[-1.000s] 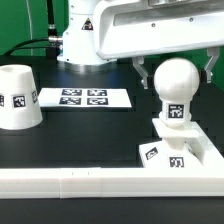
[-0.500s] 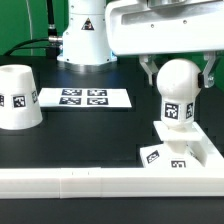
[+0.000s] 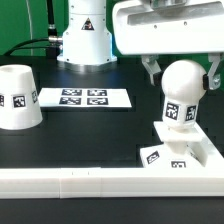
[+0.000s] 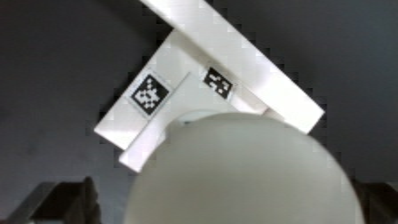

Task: Assemble lamp

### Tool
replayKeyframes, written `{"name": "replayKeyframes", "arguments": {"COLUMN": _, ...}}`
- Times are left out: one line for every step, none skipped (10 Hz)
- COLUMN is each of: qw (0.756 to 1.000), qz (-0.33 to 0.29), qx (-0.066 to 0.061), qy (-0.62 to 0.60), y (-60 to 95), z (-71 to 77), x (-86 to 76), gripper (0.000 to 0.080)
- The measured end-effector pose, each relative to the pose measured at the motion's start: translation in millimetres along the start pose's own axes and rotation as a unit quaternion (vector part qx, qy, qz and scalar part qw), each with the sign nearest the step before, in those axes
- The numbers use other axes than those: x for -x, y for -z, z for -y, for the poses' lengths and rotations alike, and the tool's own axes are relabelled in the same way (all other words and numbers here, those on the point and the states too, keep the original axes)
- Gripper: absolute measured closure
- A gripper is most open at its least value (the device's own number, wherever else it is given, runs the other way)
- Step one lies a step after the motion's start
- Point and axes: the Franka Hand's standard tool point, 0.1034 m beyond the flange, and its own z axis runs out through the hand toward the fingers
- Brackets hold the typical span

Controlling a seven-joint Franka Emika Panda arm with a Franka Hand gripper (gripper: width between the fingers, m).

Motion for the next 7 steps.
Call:
{"name": "replayKeyframes", "arguments": {"qw": 1.0, "qz": 0.002, "qx": 0.002, "qy": 0.03, "y": 1.5, "z": -2.3, "x": -4.0, "gripper": 0.0102}}
{"name": "replayKeyframes", "arguments": {"qw": 0.996, "qz": 0.0, "qx": 0.002, "qy": 0.084, "y": 2.0, "z": -4.8, "x": -8.0, "gripper": 0.0102}}
{"name": "replayKeyframes", "arguments": {"qw": 0.992, "qz": -0.001, "qx": 0.003, "qy": 0.129, "y": 2.5, "z": -6.4, "x": -10.4, "gripper": 0.0101}}
{"name": "replayKeyframes", "arguments": {"qw": 0.988, "qz": -0.001, "qx": 0.003, "qy": 0.157, "y": 2.7, "z": -5.6, "x": -9.5, "gripper": 0.0101}}
{"name": "replayKeyframes", "arguments": {"qw": 0.982, "qz": -0.001, "qx": 0.004, "qy": 0.191, "y": 2.2, "z": -5.9, "x": -9.5, "gripper": 0.0101}}
{"name": "replayKeyframes", "arguments": {"qw": 0.973, "qz": 0.0, "qx": 0.004, "qy": 0.233, "y": 2.0, "z": -6.1, "x": -9.7, "gripper": 0.0101}}
{"name": "replayKeyframes", "arguments": {"qw": 0.965, "qz": 0.0, "qx": 0.004, "qy": 0.261, "y": 1.9, "z": -6.2, "x": -9.6, "gripper": 0.0101}}
